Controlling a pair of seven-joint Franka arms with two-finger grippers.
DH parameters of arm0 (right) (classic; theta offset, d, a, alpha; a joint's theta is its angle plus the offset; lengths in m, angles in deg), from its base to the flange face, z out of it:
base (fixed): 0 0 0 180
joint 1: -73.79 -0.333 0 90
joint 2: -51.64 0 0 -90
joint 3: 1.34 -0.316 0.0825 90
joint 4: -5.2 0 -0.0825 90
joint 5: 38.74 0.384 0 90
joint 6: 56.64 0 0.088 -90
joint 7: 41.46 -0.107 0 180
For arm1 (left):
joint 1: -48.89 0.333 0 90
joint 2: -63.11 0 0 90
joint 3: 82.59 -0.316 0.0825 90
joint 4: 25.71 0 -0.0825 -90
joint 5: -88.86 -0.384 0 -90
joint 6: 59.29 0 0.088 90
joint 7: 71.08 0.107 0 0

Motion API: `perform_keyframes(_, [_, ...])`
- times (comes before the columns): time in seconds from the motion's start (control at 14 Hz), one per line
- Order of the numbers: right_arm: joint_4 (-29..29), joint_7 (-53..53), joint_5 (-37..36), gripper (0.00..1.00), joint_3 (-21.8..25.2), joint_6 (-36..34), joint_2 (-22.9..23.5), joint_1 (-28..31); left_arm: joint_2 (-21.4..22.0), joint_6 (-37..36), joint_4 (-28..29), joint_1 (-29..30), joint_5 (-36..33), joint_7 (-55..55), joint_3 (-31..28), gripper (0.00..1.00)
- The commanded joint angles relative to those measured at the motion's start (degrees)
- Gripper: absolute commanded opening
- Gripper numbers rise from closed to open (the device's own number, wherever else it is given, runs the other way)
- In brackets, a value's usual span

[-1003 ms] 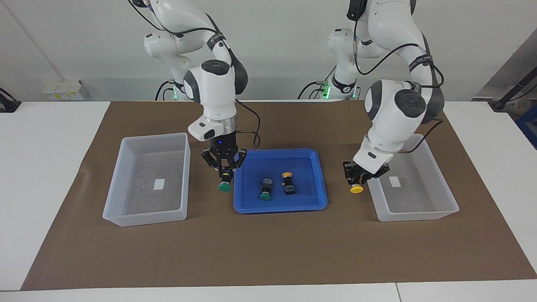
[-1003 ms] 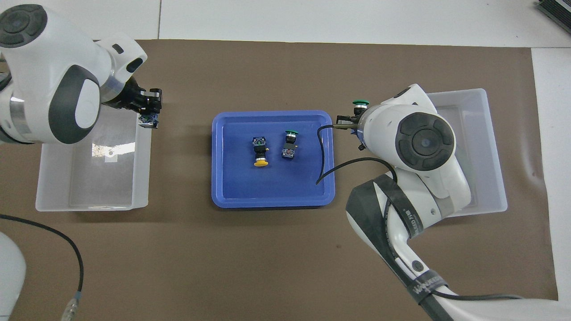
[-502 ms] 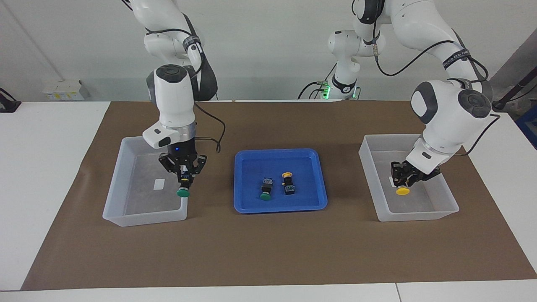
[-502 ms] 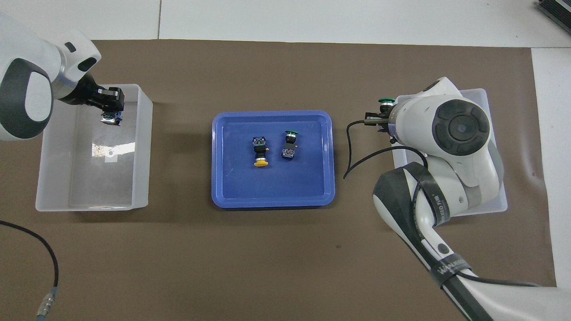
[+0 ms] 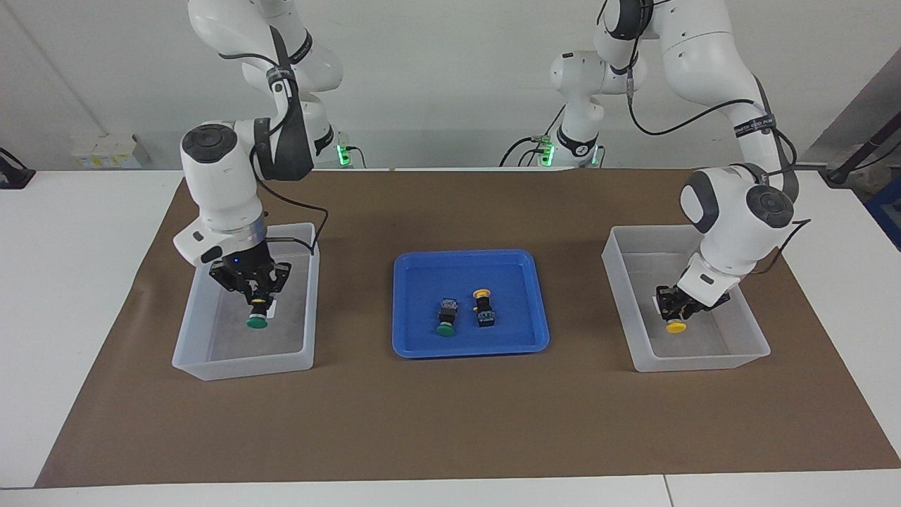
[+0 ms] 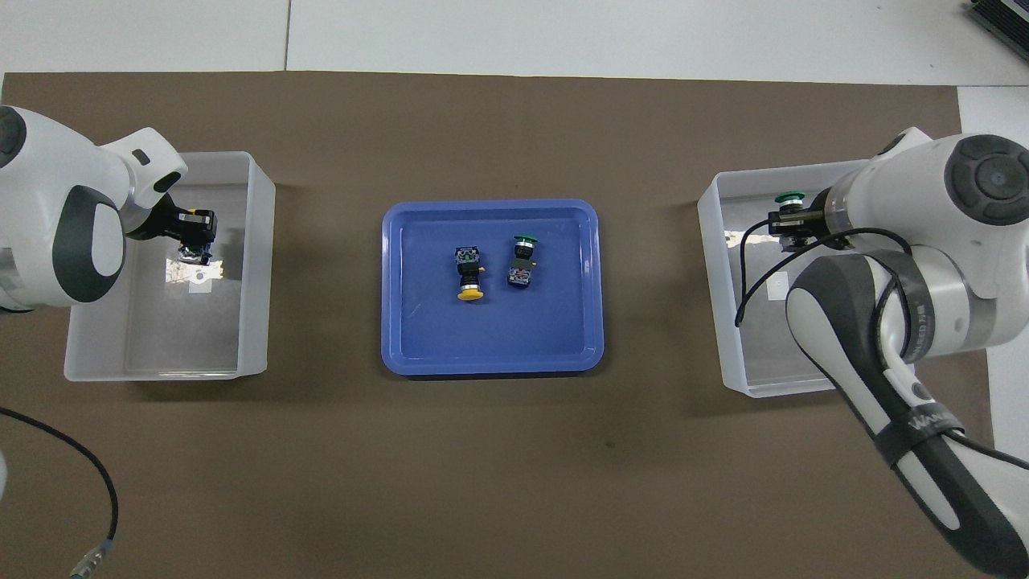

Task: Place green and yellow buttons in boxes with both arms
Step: 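Release the yellow button in the box while the right gripper releases the green button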

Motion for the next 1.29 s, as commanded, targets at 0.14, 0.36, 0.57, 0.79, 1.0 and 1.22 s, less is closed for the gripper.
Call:
perform_keyframes(0.14, [0.27, 2.15, 1.24, 0.0, -0.72, 4.7, 3.83, 2.45, 2.54, 4.42, 5.27, -0.06, -0.82, -0.13, 0.28, 0.25])
perform_keyframes(0.36, [0.36, 3.12, 1.24, 0.0, -0.63, 7.33, 5.68, 2.54, 2.19, 3.55, 3.87, -0.24, -0.82, -0.05, 0.28, 0.81])
perform_keyframes(0.57, [0.36, 5.4, 1.24, 0.0, -0.63, 12.6, 8.66, 4.12, 1.4, -4.94, -3.92, -0.32, -0.9, -0.05, 0.28, 0.88])
perform_keyframes(0.79, [0.44, 5.41, 1.15, 0.0, -0.63, 13.93, 10.51, 3.95, -0.44, -17.51, -15.53, -2.42, -0.55, -1.35, 0.37, 0.86])
perform_keyframes(1.0, [0.53, 5.49, 1.24, 0.0, -0.63, 14.81, 10.96, 3.6, -0.54, -22.99, -19.51, -6.9, -0.73, -10.04, 0.28, 0.83])
perform_keyframes(1.22, [0.53, 5.49, 1.24, 0.32, -0.72, 14.73, 10.96, 3.6, 0.16, -28.6, -22.49, -8.32, -0.64, -10.33, 0.37, 0.83])
